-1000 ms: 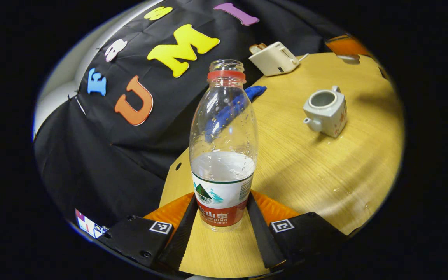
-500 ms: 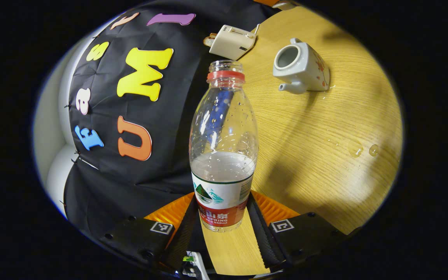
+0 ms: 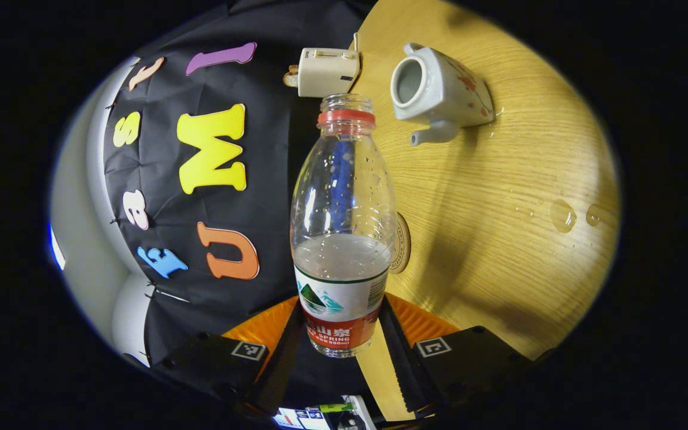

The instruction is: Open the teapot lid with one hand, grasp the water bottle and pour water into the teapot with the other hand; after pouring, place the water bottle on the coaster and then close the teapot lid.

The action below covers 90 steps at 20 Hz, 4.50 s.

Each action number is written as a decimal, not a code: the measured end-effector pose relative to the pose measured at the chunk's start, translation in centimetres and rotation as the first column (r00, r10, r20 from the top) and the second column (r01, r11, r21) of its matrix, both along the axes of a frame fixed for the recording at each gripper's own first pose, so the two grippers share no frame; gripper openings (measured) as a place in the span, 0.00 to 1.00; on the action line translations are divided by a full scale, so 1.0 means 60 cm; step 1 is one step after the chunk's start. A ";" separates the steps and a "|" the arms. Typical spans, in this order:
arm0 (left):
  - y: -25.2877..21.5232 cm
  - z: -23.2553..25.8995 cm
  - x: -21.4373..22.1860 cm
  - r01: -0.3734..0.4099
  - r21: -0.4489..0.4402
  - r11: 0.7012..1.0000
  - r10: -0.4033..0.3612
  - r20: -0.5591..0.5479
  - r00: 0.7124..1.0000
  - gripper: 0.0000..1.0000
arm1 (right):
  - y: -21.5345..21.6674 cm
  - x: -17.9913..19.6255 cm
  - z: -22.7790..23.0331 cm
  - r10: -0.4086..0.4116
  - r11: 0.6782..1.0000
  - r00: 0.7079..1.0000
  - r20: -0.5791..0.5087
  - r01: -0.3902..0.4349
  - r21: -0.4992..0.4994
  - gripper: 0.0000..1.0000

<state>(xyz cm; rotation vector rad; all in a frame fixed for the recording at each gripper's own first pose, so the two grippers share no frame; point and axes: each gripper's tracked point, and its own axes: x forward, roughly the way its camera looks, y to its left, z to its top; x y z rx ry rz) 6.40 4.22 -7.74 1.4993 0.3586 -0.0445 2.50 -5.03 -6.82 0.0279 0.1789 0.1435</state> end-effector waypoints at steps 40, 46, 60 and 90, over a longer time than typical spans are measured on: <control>-0.052 0.120 0.046 0.061 0.412 0.909 -0.092 0.054 0.994 0.76 | -0.029 -0.015 -0.009 0.000 0.999 1.000 0.002 0.000 0.040 0.00; -0.057 0.133 0.042 0.061 0.444 0.894 -0.099 0.064 0.993 0.76 | -0.030 -0.016 -0.007 0.003 0.999 1.000 0.007 -0.003 0.048 0.00; -0.073 0.175 0.047 0.065 0.529 0.846 -0.128 0.083 0.988 0.76 | -0.026 -0.013 -0.005 0.011 0.998 1.000 0.012 -0.012 0.063 0.00; -0.025 0.042 0.008 -0.123 -0.796 0.593 0.148 -0.043 0.988 0.76 | -0.007 -0.024 0.032 0.003 0.999 0.999 0.035 -0.005 0.042 0.00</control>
